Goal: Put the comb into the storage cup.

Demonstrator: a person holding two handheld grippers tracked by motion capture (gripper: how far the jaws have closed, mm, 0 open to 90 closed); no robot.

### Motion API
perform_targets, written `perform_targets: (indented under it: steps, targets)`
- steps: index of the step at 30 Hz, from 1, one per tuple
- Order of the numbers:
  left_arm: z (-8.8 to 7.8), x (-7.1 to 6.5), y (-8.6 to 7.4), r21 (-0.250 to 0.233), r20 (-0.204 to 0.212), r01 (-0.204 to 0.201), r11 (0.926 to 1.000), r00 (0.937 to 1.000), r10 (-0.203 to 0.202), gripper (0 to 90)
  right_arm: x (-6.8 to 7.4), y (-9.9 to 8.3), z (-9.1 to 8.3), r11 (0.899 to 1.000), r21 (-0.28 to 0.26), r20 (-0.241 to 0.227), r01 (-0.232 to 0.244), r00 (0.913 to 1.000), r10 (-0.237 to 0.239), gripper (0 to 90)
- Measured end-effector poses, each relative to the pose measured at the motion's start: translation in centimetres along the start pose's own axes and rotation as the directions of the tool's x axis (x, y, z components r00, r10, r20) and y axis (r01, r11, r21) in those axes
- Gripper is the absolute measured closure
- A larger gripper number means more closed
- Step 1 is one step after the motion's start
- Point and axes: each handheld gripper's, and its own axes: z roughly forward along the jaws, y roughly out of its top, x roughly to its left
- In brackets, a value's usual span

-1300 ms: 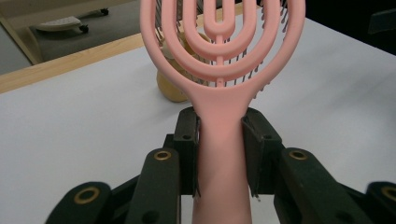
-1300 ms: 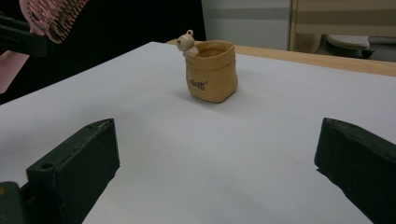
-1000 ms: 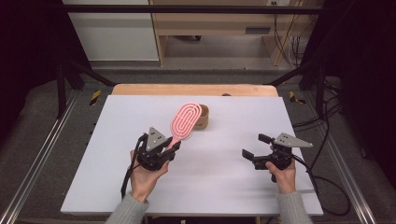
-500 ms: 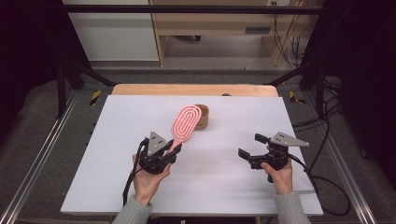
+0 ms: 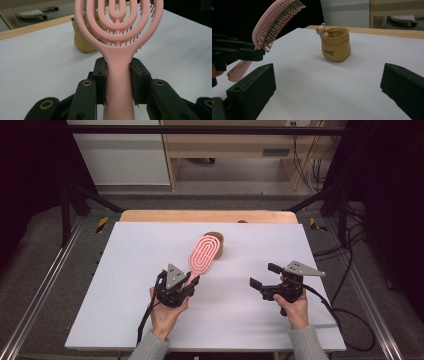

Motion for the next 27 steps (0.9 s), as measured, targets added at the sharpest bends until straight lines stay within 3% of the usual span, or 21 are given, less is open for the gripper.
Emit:
perform_targets:
  steps: [27]
  targets:
    - [2.0, -1.3, -0.3, -0.011, 0.031, 0.010, 0.9999, 0.9995, -0.009, 69.4, 2.2, 0.9, 1.1, 0.999, -0.001, -0.006, -0.035, 0.9994, 0.035, 0.5]
